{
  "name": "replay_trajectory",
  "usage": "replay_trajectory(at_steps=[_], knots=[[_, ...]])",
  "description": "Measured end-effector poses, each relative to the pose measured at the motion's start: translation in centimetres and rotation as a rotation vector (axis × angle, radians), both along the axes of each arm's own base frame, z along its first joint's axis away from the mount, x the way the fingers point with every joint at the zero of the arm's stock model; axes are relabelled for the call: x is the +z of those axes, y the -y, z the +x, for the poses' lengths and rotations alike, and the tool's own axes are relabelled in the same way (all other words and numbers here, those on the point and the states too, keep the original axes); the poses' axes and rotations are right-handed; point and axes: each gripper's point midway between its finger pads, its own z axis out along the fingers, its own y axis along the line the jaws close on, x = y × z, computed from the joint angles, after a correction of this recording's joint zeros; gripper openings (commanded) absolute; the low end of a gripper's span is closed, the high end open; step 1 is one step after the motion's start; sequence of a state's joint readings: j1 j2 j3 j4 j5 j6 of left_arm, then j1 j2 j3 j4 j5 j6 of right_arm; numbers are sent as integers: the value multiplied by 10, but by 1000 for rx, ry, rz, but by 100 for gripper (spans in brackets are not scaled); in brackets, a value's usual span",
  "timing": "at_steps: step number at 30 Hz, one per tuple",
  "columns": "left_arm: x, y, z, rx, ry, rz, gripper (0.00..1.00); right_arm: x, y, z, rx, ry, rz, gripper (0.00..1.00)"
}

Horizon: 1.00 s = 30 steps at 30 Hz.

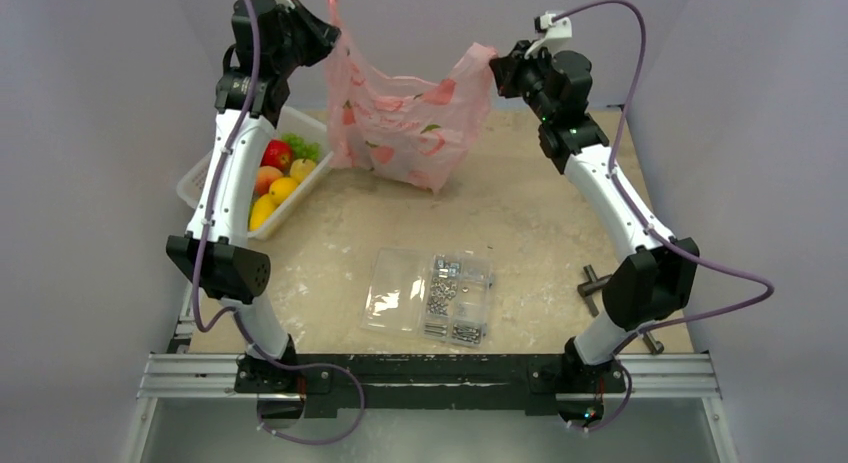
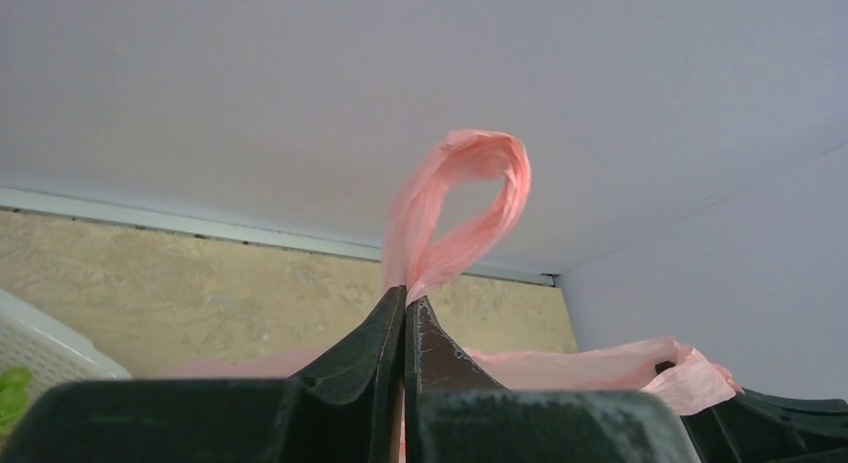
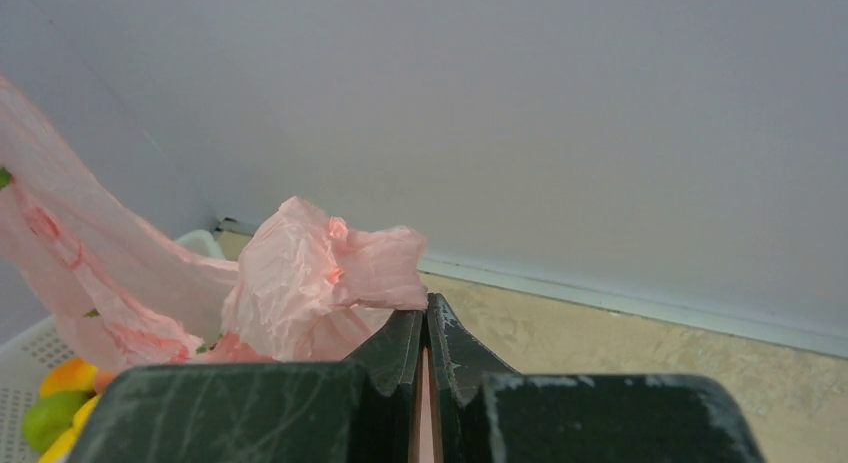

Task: Take the fake fruits out of the plastic bag
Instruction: Adjust the plastic bag at the center of the board.

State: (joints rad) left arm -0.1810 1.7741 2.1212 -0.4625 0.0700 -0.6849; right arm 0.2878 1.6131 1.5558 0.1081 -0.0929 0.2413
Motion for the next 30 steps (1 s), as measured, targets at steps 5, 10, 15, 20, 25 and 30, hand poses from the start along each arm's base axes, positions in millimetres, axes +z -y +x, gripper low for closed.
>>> replay_trajectory(at_steps=[5,10,15,20,25,30], knots=[[3,-6,10,-37,12,-1,0,35,-7,6,26,52,8,0],[-48,-7,7,-98,-96,48,0,32,-16,-6,87,51,4,0],[-147,-8,-22,-141,-327,97,36,-16,-30,-55,211,-11,-13,0],[-221,-15,-67,-171,-514,148,94,-74,-65,-111,361,-100,-33,0],[-225,-22,-121,-181,-522,167,100,-94,-79,-131,422,-155,-46,0],[-189,-32,-175,-166,-386,189,99,-87,-75,-141,415,-155,-15,0]])
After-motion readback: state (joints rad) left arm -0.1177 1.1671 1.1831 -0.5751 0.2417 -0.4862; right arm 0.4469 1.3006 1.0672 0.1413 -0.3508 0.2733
